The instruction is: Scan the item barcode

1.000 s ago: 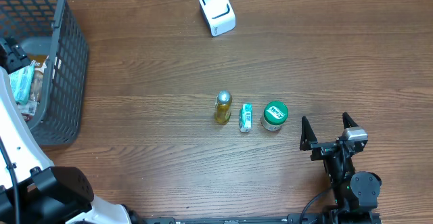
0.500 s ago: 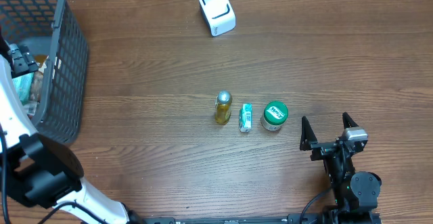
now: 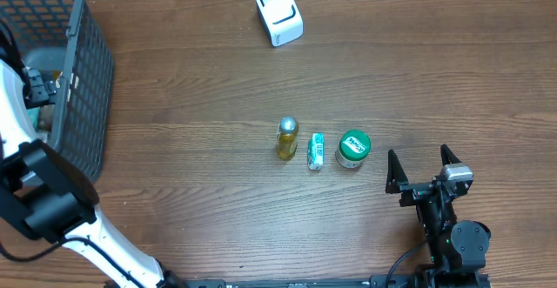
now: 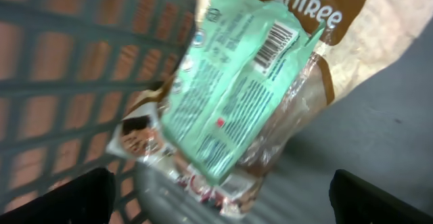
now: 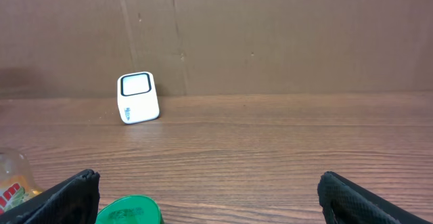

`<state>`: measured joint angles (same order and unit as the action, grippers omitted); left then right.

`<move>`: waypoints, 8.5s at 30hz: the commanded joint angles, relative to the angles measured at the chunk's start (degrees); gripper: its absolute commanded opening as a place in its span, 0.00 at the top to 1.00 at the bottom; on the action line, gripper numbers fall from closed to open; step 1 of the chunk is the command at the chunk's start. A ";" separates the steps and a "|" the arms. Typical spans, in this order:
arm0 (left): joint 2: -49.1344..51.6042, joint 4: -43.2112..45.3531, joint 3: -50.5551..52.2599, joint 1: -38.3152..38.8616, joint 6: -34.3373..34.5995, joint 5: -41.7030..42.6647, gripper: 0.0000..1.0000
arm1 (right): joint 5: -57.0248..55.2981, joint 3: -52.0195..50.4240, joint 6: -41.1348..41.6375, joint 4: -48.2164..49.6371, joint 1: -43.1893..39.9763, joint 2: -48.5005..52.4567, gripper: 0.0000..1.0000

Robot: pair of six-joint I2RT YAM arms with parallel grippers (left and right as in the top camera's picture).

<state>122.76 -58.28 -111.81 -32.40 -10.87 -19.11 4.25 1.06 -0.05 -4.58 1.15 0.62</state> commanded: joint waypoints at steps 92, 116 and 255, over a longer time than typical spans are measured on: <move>-28.44 -1.55 -3.37 2.27 20.81 9.64 0.35 | -0.07 -0.61 -0.24 0.15 -0.26 -0.46 0.00; 5.77 11.28 -0.94 -0.57 48.22 19.19 0.00 | -0.07 -0.61 -0.24 0.15 -0.26 -0.46 0.00; -0.15 13.27 26.75 -2.08 22.58 20.68 0.35 | -0.07 -0.61 -0.24 0.15 -0.26 -0.46 0.00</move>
<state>119.15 -43.46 -88.66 -34.61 14.83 -0.56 4.25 1.06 -0.03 -4.60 1.15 0.62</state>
